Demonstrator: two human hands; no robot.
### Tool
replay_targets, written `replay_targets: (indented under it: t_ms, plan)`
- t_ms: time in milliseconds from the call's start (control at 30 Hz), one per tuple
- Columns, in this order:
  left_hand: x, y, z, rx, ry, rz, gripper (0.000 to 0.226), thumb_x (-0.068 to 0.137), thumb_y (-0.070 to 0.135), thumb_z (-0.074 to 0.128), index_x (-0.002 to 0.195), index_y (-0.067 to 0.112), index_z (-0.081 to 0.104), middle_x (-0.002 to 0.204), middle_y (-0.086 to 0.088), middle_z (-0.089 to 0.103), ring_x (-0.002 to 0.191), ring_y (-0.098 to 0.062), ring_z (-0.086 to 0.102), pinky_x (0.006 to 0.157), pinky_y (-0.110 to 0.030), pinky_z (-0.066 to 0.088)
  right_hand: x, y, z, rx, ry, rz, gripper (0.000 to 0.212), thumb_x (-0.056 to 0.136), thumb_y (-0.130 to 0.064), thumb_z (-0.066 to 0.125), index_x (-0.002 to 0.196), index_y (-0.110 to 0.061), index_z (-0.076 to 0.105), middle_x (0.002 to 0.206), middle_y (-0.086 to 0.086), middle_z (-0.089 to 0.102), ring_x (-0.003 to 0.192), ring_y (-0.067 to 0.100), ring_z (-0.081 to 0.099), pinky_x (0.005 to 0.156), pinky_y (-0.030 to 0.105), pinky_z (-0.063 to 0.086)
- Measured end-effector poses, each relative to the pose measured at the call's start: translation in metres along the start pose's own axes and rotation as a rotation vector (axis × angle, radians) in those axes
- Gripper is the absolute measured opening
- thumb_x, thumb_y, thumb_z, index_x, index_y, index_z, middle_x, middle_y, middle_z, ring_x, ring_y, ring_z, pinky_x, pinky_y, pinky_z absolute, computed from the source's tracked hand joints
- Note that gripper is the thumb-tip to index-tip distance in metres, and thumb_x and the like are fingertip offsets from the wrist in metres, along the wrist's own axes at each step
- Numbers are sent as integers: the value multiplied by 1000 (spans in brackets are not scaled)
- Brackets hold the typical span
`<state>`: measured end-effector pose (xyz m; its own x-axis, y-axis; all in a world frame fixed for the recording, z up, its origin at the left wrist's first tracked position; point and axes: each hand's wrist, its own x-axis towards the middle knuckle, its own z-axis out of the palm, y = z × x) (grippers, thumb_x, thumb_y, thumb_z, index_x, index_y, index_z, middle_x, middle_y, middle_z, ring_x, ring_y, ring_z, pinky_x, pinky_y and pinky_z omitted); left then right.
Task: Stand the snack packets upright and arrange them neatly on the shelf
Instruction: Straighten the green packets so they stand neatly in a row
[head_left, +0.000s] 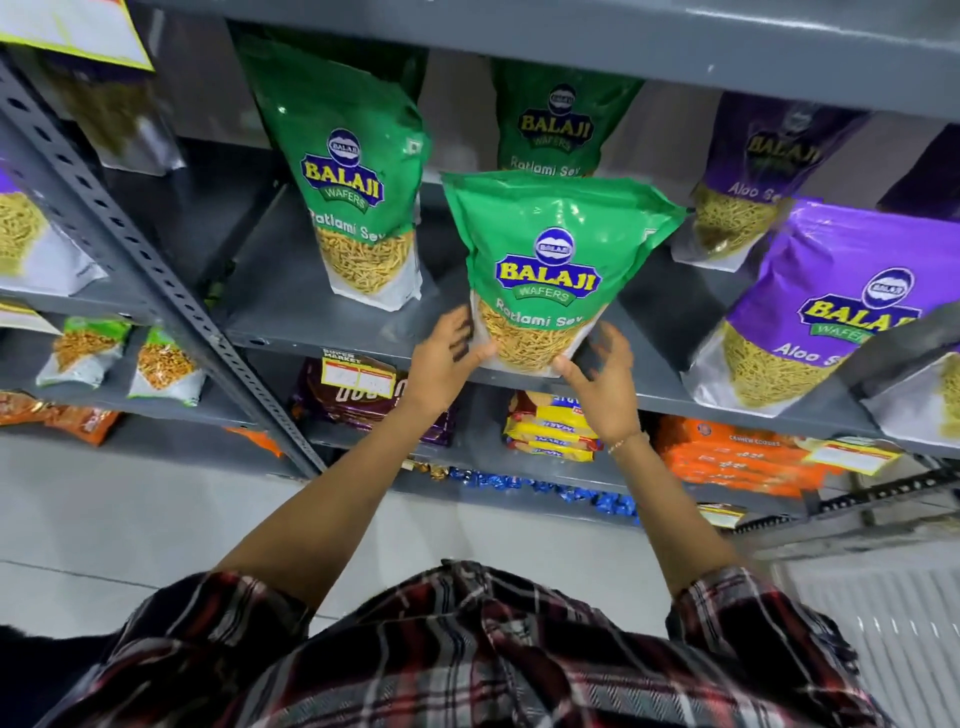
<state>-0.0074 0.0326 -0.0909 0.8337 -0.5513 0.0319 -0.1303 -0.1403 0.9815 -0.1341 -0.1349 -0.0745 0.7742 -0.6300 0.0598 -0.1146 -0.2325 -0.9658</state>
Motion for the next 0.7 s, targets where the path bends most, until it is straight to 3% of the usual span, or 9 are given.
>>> replay_targets:
  t_ms: [67, 100, 233, 333, 400, 467, 533, 600, 700]
  plan:
    - [-3, -8, -23, -19, 95, -45, 53, 82, 22, 69, 129, 9, 47, 125, -1, 57, 107, -9, 57, 83, -7, 48, -24, 1, 20, -103, 326, -66, 25, 88, -27, 62, 108, -15, 51, 110, 3, 53, 91, -1, 54, 80, 35, 52]
    - [-4, -12, -39, -10, 172, -51, 49, 82, 22, 69, 124, 8, 50, 118, -4, 61, 101, -11, 59, 80, -9, 49, -35, 0, 33, -156, 383, -115, 15, 90, -30, 57, 99, -18, 53, 100, 2, 56, 82, 1, 54, 74, 40, 51]
    - [14, -17, -113, 45, 447, -5, 54, 72, 12, 78, 115, -1, 47, 106, -16, 57, 87, -16, 57, 73, -16, 48, -51, -32, 109, -245, -53, -244, 11, 92, -32, 52, 93, -25, 59, 87, -4, 64, 77, 0, 58, 72, 31, 50]
    - [51, -11, -162, 260, 356, -46, 94, 67, 19, 82, 139, 0, 24, 141, -21, 35, 130, -29, 39, 107, -36, 35, -11, -65, 164, -261, -243, -261, 33, 90, -24, 57, 119, -9, 54, 120, 13, 58, 108, 21, 58, 92, 40, 50]
    - [75, -5, -184, 366, 225, -32, 116, 63, 26, 85, 146, 3, 8, 155, -18, 15, 143, -26, 17, 116, -37, 20, 22, -87, 188, -205, -235, -146, 59, 88, -23, 62, 136, -4, 35, 137, 15, 46, 125, 25, 47, 101, 29, 40]
    - [93, 1, -195, 329, 90, -31, 118, 60, 22, 87, 147, 8, 7, 154, -12, 22, 141, -22, 24, 115, -37, 25, 53, -99, 199, -149, -199, -36, 72, 84, -20, 67, 138, 1, 25, 134, 13, 50, 122, 20, 46, 89, 14, 35]
    - [102, 2, -201, 266, -13, -91, 98, 63, 14, 85, 141, 11, 26, 141, -9, 46, 130, -22, 44, 107, -38, 39, 74, -100, 204, -169, -173, 9, 61, 80, -17, 71, 128, 1, 37, 124, 16, 60, 114, 27, 56, 76, 14, 39]
    - [103, -3, -205, 282, 21, -125, 77, 63, 11, 84, 128, 8, 43, 125, -10, 61, 116, -26, 58, 98, -39, 48, 84, -97, 206, -203, -154, 29, 52, 77, -14, 73, 118, 2, 45, 120, 19, 63, 110, 31, 60, 86, 26, 47]
    - [93, -9, -208, 331, 122, -95, 71, 58, 15, 87, 119, 5, 51, 116, -13, 67, 101, -23, 65, 91, -39, 53, 85, -92, 209, -220, -162, 41, 47, 76, -12, 74, 113, 0, 46, 117, 20, 64, 108, 31, 62, 95, 44, 50]
